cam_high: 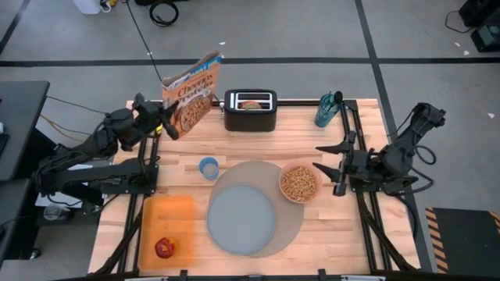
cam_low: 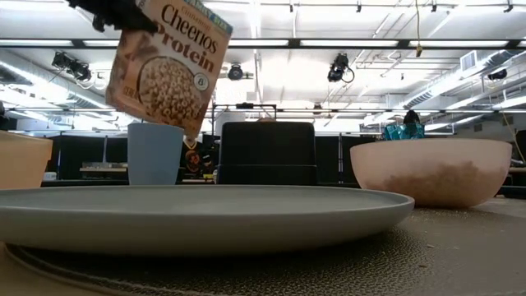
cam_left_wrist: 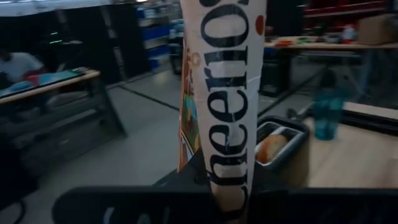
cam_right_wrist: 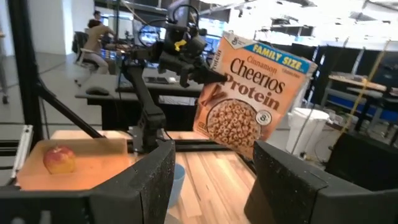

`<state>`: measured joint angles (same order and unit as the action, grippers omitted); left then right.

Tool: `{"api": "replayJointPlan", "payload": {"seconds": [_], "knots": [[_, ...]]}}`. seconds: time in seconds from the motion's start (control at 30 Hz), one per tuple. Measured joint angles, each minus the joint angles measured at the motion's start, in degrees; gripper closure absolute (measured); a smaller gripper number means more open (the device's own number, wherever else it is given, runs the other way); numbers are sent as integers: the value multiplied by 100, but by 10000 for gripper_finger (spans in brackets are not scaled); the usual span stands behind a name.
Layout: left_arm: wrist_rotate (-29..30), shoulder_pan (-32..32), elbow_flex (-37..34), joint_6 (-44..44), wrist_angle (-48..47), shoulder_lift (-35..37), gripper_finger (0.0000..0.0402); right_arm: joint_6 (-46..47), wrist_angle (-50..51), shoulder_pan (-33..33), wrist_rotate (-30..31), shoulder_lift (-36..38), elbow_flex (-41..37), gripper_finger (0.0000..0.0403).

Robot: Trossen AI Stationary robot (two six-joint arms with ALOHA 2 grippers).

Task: Arrange a breakfast setting
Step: Pour the cereal from the yellow cereal box into the orange bowl

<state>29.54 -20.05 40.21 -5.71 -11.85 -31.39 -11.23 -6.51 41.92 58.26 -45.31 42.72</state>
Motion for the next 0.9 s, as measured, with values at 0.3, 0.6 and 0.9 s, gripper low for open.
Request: {"api": "replayJointPlan", "payload": {"seconds": [0.3, 0.6, 0.9], "knots": [[1630, 675, -744, 211, 361, -3, 391, 2, -202, -17, 221, 129, -158, 179], [3138, 1389, -1403, 507, 535, -5, 391, -71, -576, -42, 219, 180, -642, 180], [4028, 1518, -2239, 968, 955, 1, 391, -617, -2728, -90, 211, 224, -2012, 191]]}}
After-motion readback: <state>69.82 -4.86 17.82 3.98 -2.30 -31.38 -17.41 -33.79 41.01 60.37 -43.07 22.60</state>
